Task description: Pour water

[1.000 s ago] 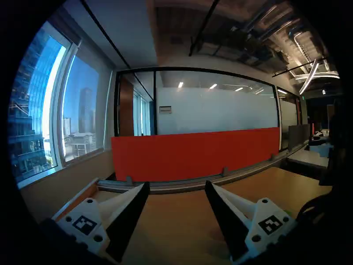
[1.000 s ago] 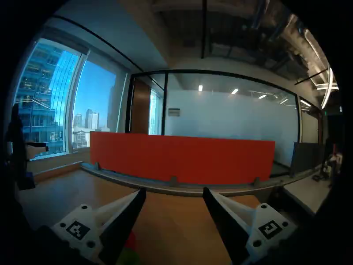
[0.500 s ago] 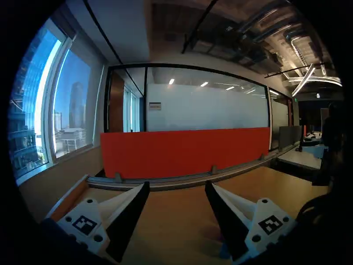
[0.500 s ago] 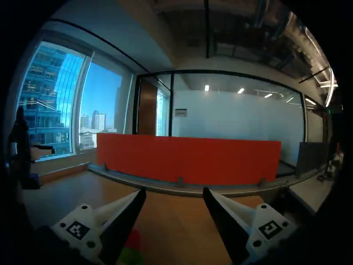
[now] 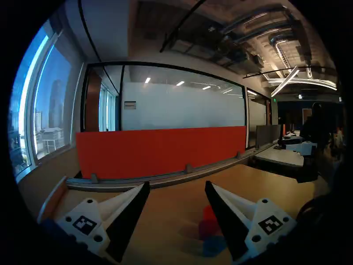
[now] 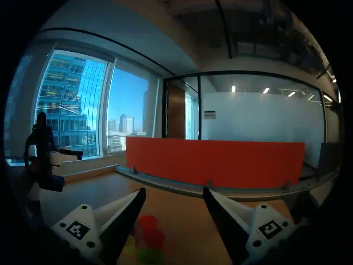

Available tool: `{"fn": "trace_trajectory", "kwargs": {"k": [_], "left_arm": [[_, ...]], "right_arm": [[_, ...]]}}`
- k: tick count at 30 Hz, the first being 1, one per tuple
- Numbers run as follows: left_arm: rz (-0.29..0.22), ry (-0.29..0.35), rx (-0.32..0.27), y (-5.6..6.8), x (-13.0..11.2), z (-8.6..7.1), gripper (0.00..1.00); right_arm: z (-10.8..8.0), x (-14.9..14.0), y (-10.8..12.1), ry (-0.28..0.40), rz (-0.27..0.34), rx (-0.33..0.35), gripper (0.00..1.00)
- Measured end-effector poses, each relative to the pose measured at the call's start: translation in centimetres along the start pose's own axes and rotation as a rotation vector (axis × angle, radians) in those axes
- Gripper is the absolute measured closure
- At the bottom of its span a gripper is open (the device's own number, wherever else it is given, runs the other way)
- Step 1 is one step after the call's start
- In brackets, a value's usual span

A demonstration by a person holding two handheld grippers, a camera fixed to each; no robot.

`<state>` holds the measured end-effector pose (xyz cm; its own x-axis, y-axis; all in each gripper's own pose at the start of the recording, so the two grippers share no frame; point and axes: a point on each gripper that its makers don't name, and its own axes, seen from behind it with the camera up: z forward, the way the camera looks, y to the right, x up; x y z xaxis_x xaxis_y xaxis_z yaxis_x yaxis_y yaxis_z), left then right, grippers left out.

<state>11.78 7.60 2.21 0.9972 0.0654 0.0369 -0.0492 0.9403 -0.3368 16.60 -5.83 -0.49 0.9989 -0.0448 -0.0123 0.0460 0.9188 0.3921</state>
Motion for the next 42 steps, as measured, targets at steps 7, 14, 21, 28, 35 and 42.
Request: {"fn": "trace_trajectory", "kwargs": {"k": [7,14,21,28,35,42], "left_arm": [[0.018,-0.02,-0.046,1.1,-0.9,0.0,0.07],[0.0,-0.036,-0.113,2.4,-1.5,-0.1,0.07],[0.004,-0.058,-0.152,3.2,-2.2,0.0,0.07],[0.007,-0.096,-0.188,3.8,-4.2,-0.2,0.07],[0.015,-0.13,-0.219,4.5,-6.8,-0.2,0.07],[0.018,-0.166,-0.252,5.3,-9.5,-0.3,0.07]], "right_arm": [[-0.2,-0.6,-1.3,-0.032,-0.025,0.051,0.0],[-0.2,-1.5,-2.6,-0.066,-0.054,0.102,0.0],[-0.3,-2.3,-3.6,-0.093,-0.072,0.139,0.0],[-0.5,-5.4,-4.2,-0.157,-0.094,0.172,0.0],[-0.8,-8.2,-4.7,-0.214,-0.106,0.197,0.0],[-1.1,-11.0,-5.0,-0.258,-0.098,0.219,0.0]]}}
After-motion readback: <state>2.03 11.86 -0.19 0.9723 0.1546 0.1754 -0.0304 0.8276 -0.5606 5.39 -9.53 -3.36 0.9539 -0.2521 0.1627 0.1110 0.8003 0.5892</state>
